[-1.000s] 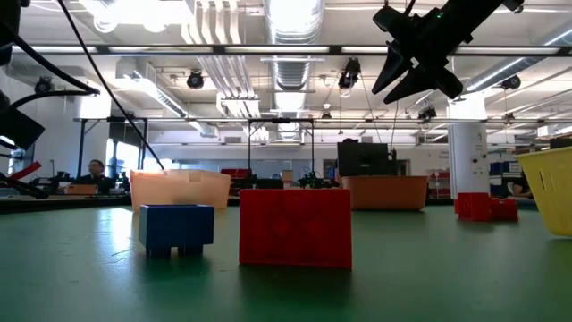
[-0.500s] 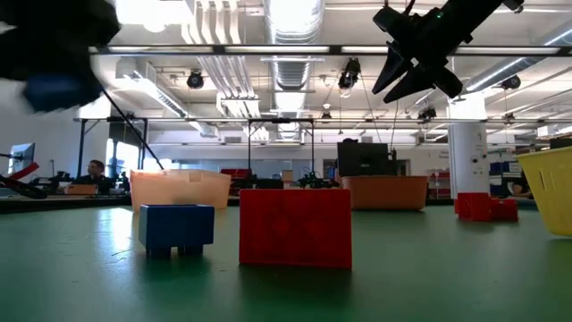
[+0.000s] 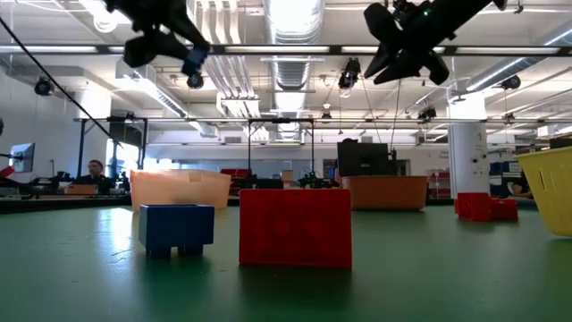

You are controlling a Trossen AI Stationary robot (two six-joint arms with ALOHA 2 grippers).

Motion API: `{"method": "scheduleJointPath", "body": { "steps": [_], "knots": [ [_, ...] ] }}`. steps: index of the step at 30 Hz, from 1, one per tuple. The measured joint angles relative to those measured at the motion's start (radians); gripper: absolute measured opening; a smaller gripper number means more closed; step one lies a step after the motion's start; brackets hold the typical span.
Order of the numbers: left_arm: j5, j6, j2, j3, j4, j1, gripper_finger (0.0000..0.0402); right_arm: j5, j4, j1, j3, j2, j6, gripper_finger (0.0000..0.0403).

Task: Sort & place blocks by color
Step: Put the blue game piece into the light orange bin, then put the orange game piece into the right orange bin

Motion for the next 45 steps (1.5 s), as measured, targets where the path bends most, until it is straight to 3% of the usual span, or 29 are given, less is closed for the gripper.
{"method": "scheduleJointPath", "body": {
  "steps": [3,10,19,23,28,35,40,45],
  "knots": [
    [0.101,0.062,0.033,-0.016,0.033,0.153,0.0117,0.000,0.019,-0.019,0.000,0.000,-0.002,0.0107],
    [0.108,0.082,0.184,-0.096,0.031,0.378,0.0117,0.000,0.022,-0.034,0.000,0.000,-0.002,0.0105],
    [0.105,0.055,0.369,-0.108,0.032,0.415,0.0123,-0.003,0.021,-0.034,0.000,0.000,-0.015,0.0105],
    [0.105,0.061,0.386,-0.107,0.032,0.415,0.0209,-0.025,0.020,-0.034,0.000,0.000,0.027,0.0105],
    [0.105,0.066,0.355,-0.107,0.034,0.415,0.0275,-0.193,0.013,-0.034,0.000,0.000,0.203,0.0105],
    [0.116,0.090,0.279,-0.096,0.032,0.415,0.0283,-0.511,-0.078,-0.034,0.000,0.000,0.556,0.0105],
    [0.114,0.120,0.192,-0.090,0.040,0.415,0.0285,-0.757,-0.345,-0.012,0.000,0.003,0.784,0.0105],
    [0.047,0.120,0.127,-0.091,0.067,0.415,0.0285,-0.815,-0.667,0.023,0.000,0.034,0.886,0.0105]
  ]
}}
